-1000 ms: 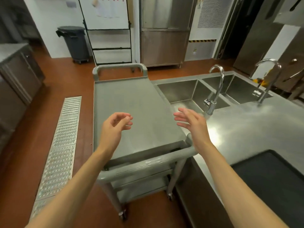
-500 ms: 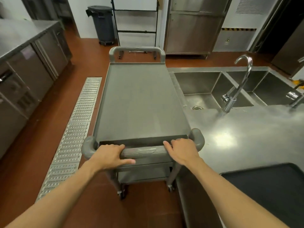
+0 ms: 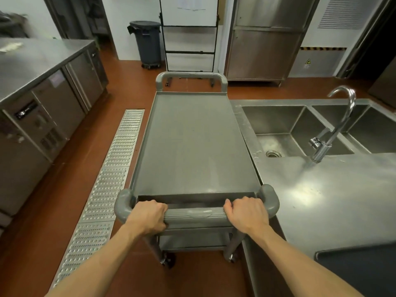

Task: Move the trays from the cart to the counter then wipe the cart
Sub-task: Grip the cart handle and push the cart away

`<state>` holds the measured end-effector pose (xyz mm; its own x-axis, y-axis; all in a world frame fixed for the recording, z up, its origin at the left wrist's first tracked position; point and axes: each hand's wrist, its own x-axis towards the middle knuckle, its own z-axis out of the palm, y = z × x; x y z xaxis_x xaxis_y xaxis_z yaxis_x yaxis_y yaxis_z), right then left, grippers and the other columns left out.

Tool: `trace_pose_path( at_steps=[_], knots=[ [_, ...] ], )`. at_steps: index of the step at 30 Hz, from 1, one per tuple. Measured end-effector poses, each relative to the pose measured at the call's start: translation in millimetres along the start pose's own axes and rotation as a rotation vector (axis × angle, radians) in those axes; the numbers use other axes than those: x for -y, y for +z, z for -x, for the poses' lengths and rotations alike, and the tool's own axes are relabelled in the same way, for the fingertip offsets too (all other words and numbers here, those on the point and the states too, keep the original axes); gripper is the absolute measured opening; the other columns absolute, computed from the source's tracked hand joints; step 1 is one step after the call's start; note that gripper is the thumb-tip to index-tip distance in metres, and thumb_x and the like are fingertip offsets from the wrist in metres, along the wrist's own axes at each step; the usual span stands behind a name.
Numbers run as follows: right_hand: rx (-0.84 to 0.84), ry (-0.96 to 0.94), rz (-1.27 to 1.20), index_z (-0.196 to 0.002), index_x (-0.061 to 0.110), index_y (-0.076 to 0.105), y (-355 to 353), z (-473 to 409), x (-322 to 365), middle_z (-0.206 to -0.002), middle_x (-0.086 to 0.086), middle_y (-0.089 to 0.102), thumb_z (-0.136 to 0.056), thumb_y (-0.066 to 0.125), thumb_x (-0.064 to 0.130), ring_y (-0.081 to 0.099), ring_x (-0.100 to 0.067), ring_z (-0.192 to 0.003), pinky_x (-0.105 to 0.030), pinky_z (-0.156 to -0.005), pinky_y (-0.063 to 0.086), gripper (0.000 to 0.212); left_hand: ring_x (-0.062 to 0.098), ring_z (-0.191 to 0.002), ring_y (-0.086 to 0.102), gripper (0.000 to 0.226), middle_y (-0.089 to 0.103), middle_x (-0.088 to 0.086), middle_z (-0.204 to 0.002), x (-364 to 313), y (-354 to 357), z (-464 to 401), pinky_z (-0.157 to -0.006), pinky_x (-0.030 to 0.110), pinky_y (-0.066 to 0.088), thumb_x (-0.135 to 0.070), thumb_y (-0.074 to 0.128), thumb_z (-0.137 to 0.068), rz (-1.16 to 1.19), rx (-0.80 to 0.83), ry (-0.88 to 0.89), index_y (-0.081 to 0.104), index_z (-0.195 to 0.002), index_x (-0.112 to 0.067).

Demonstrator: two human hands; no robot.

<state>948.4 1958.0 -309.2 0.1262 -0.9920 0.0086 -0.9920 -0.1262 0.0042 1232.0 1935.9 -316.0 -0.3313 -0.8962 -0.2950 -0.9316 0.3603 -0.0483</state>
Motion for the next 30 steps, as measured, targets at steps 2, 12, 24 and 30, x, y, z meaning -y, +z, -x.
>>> trace_pose_path(
  at_steps=[2,12,24,30],
  knots=[
    [-0.004,0.002,0.008,-0.057,0.022,0.055,1,-11,17,-0.052,0.005,0.052,-0.100,0.024,0.046,0.047,-0.010,-0.048,-0.026,-0.054,0.036,0.058,0.020,-0.085,0.068,0.020,0.073,-0.001,-0.095,22,1,-2,-0.075,0.033,0.053,-0.041,0.053,-0.075,0.011,-0.008,0.008,0.057,-0.086,-0.025],
    [-0.052,0.043,0.052,-0.055,0.018,0.065,18,-87,122,-0.053,0.000,0.063,-0.091,0.015,0.049,0.061,-0.018,-0.051,-0.033,-0.056,0.055,0.069,0.024,-0.088,0.067,0.023,0.071,0.001,-0.094,147,0,-15,-0.069,0.033,0.042,-0.039,0.053,-0.073,0.020,-0.028,-0.004,0.060,-0.088,-0.024],
    [-0.086,-0.022,0.084,-0.062,0.014,0.069,20,-216,235,-0.064,-0.007,0.070,-0.094,0.022,0.046,0.067,-0.030,-0.061,-0.033,-0.057,0.048,0.065,0.024,-0.087,0.068,0.024,0.072,0.001,-0.093,303,-4,-59,-0.076,0.034,0.053,-0.041,0.054,-0.072,0.050,0.010,-0.069,0.060,-0.088,-0.024],
    [-0.072,-0.058,0.077,-0.063,0.014,0.070,16,-277,309,-0.063,-0.007,0.069,-0.096,0.029,0.045,0.066,-0.030,-0.060,-0.033,-0.058,0.051,0.061,0.020,-0.079,0.064,0.019,0.067,-0.004,-0.084,394,-4,-72,-0.070,0.032,0.050,-0.040,0.055,-0.070,0.059,0.016,-0.095,0.056,-0.083,-0.026]
  ],
)
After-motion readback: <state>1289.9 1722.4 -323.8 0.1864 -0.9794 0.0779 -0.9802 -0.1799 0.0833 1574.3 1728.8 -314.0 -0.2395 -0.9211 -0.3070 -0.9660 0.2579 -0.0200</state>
